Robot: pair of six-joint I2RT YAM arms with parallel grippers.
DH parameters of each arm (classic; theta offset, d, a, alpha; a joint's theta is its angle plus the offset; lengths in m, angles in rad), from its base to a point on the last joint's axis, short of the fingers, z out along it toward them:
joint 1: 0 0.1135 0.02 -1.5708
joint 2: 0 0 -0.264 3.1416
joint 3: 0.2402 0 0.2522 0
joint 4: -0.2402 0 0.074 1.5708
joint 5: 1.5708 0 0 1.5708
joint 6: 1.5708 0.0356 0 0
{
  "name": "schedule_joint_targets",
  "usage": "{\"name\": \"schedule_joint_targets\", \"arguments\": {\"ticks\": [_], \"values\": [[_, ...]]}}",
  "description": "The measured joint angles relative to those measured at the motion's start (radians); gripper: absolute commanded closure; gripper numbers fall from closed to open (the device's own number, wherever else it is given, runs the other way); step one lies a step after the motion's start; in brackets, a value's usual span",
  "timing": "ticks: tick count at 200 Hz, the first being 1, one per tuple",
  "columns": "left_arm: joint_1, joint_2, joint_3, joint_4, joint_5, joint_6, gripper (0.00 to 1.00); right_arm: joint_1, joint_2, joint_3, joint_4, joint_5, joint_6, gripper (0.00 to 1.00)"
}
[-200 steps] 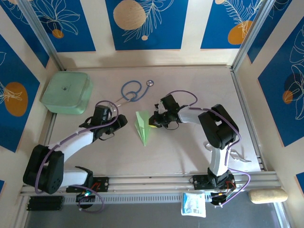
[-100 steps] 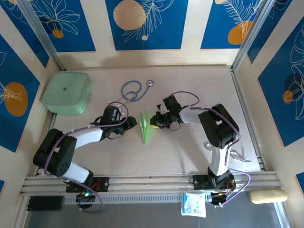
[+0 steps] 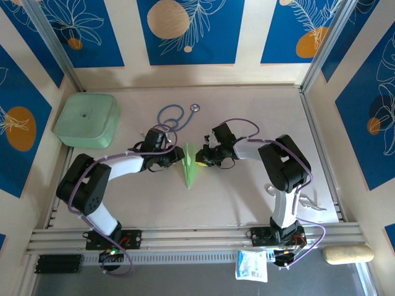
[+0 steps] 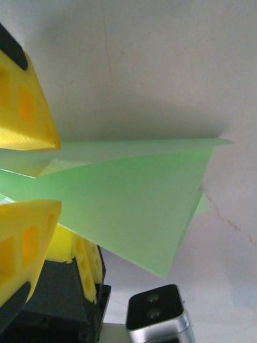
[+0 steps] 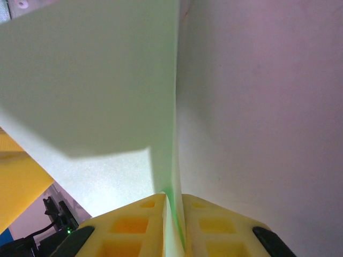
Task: Fold a paper plane with a square sheet of paper (pick it up from the middle)
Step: Move a paper plane to the center of the table.
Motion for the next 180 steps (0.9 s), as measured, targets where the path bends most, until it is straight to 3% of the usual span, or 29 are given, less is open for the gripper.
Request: {"name": "schedule_joint_targets", "arguments": {"ticks": [45, 65, 180], "values": [[-0.002, 0.053, 0.03, -0.033, -0.001, 0.005, 0.93, -0.006, 0.005, 0.0, 0.0, -0.011, 0.0, 0.84], [-0.002, 0.056, 0.034, -0.045, -0.004, 0.003, 1.0, -0.014, 0.011, 0.0, 0.0, -0.012, 0.002, 0.89], [-0.003, -0.089, -0.077, -0.049, -0.13, -0.057, 1.0, -0.039, -0.017, -0.032, 0.002, 0.006, 0.014, 0.93]]}}
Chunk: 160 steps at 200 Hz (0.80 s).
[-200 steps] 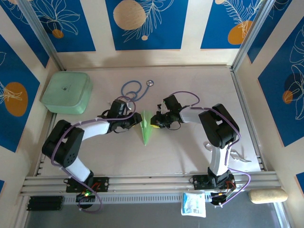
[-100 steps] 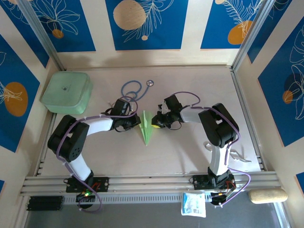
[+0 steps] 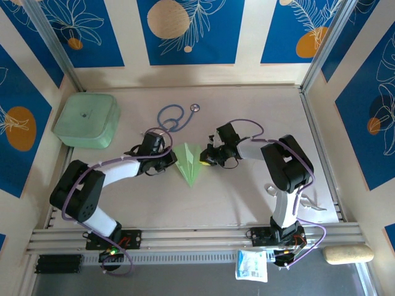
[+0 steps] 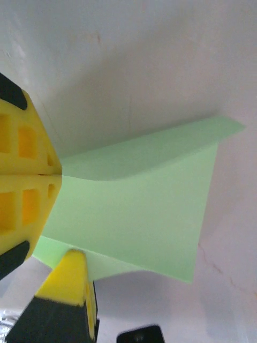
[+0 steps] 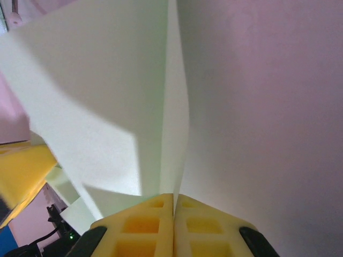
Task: Fold a paper plane with a square sheet of paper (pick it up from the middle)
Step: Move a paper plane to the center of the table.
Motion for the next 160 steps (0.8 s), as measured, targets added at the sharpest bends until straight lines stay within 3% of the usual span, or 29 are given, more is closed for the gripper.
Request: {"name": "schedule_joint_targets", "arguments": {"ticks": [62, 131, 160], "values": [[0.0, 0.0, -0.04, -0.009, -0.055, -0.032, 1.0, 0.0, 0.0, -0.027, 0.005, 0.019, 0.021, 0.93], [0.0, -0.01, -0.025, -0.045, -0.052, -0.024, 0.74, 0.002, 0.003, -0.019, -0.003, 0.014, 0.023, 0.92], [-0.006, -0.096, -0.023, -0.084, -0.05, -0.023, 0.74, 0.003, 0.003, -0.011, -0.005, 0.013, 0.023, 0.91]]}}
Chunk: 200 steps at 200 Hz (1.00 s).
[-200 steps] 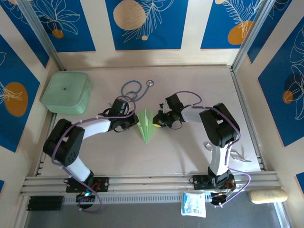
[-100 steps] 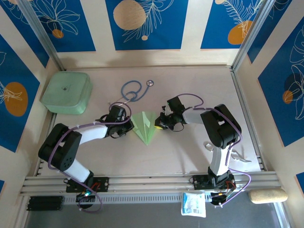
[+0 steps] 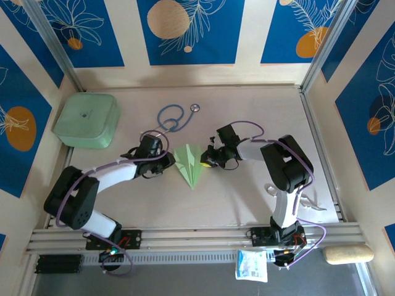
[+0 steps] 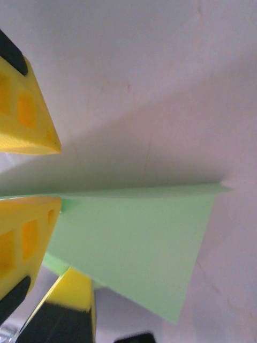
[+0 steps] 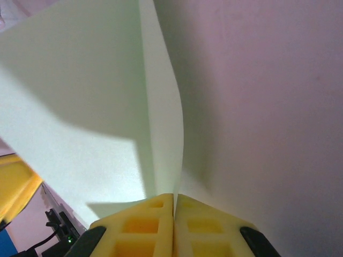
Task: Fold a paper plane with a square sheet of paper (pick it up from the middle)
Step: Move a paper plane to the center of the table.
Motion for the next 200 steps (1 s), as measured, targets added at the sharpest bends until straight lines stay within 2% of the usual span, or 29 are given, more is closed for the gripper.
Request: {"name": "schedule_joint_targets", "arguments": {"ticks": [31, 69, 108, 134, 200], "values": [[-0.052, -0.038, 0.007, -0.001, 0.025, -0.001, 0.75, 0.002, 0.0, 0.0, -0.005, 0.0, 0.0, 0.91], [-0.114, 0.013, 0.008, 0.002, 0.052, -0.005, 0.73, 0.005, 0.001, 0.005, -0.008, 0.0, 0.0, 0.92], [-0.124, 0.094, 0.019, 0.003, 0.067, -0.005, 0.69, 0.006, 0.002, 0.007, -0.01, 0.0, 0.0, 0.92], [-0.125, 0.112, 0.03, 0.019, 0.088, -0.008, 0.74, 0.006, 0.002, 0.007, -0.01, 0.0, 0.0, 0.92], [-0.125, 0.11, 0.042, 0.026, 0.104, -0.012, 0.75, 0.006, 0.002, 0.007, -0.013, 0.001, -0.002, 0.92]]}}
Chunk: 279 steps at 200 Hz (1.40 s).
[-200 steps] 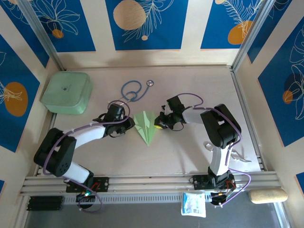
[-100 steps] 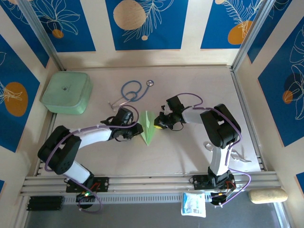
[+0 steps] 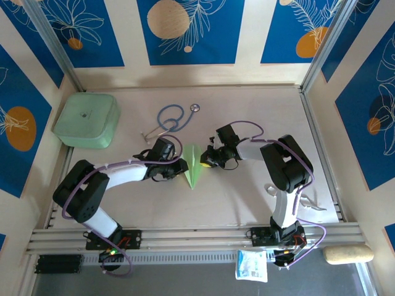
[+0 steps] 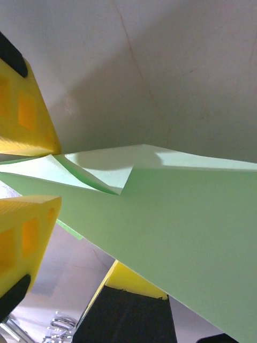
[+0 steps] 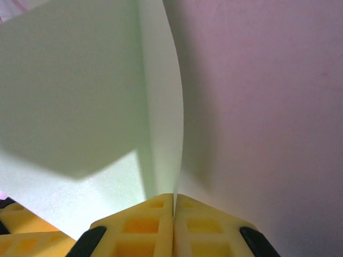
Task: Fold a paper plane with a square sheet of paper (pick it up from the middle)
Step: Move a paper plane to the center of the table.
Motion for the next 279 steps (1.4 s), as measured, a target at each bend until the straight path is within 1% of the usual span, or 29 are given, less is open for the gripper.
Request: {"name": "schedule_joint_targets", "arguments": {"ticks": [28, 68, 109, 159, 198, 232, 279], "values": [[0.0, 0.0, 0.001, -0.009, 0.007, 0.002, 0.75, 0.0, 0.001, 0.0, 0.0, 0.0, 0.0, 0.92], [0.0, -0.002, 0.015, -0.057, 0.007, 0.019, 0.69, 0.0, 0.003, 0.0, -0.001, 0.0, 0.0, 0.92], [0.0, -0.004, 0.016, -0.069, 0.007, 0.019, 0.68, 0.0, 0.003, 0.0, -0.003, 0.0, 0.0, 0.92], [0.0, -0.017, 0.029, -0.081, 0.008, 0.02, 0.72, 0.0, 0.003, 0.0, -0.004, 0.001, 0.0, 0.92], [0.0, -0.021, 0.03, -0.059, 0.034, 0.019, 0.71, 0.0, 0.004, 0.0, -0.004, 0.001, 0.0, 0.92], [-0.002, -0.017, 0.037, -0.024, 0.064, 0.023, 0.69, 0.0, 0.004, 0.0, -0.004, 0.0, 0.0, 0.92], [-0.028, 0.041, 0.098, -0.054, 0.062, 0.051, 0.65, 0.0, 0.004, 0.006, -0.012, 0.0, 0.0, 0.92]]}}
